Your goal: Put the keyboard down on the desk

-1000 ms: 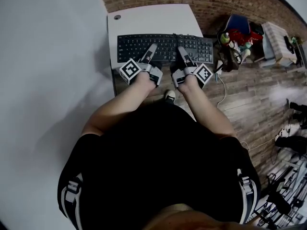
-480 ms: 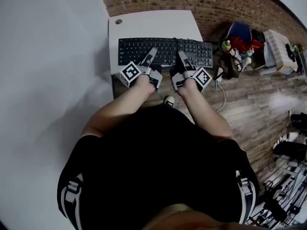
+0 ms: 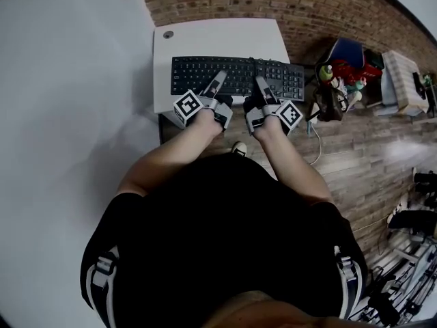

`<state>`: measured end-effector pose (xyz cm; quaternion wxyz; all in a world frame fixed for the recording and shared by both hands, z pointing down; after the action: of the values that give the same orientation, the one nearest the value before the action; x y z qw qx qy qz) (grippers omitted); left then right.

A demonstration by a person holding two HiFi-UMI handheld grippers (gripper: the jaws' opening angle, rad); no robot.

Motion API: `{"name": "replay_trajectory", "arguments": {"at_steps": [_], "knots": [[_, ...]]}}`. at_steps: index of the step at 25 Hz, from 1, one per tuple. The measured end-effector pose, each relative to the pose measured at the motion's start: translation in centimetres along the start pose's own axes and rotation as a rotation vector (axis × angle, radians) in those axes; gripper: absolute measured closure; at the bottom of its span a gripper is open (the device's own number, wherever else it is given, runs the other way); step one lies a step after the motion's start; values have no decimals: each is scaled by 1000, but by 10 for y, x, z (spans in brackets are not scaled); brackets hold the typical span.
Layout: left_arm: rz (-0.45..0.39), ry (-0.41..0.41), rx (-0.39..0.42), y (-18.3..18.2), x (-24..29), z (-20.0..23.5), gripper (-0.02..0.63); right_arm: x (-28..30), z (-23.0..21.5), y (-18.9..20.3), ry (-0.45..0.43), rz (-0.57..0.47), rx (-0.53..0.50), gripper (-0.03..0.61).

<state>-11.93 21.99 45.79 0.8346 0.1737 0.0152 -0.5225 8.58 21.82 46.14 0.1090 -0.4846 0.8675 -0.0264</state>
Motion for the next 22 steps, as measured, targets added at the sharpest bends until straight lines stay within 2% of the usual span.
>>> {"name": "replay_trajectory", "arguments": {"at_steps": [20,22], "knots": [[-39,-29,-15,-9,121,39,526,88,-6,-103,28,30,6,446],[-42,-28,-15,-6,145,43,526,99,-6,-125,32,34,14,446]]}}
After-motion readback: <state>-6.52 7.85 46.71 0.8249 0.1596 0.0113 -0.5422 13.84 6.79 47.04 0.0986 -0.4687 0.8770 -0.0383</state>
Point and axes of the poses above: the fingertips, and each gripper's own axes: x forward along the fingers, z to its left, y out of its underside, the point moved 8 cm from there along -x, backward along the fingers, and after that the axes turned 12 degrees about x, right-handed, at the moved point
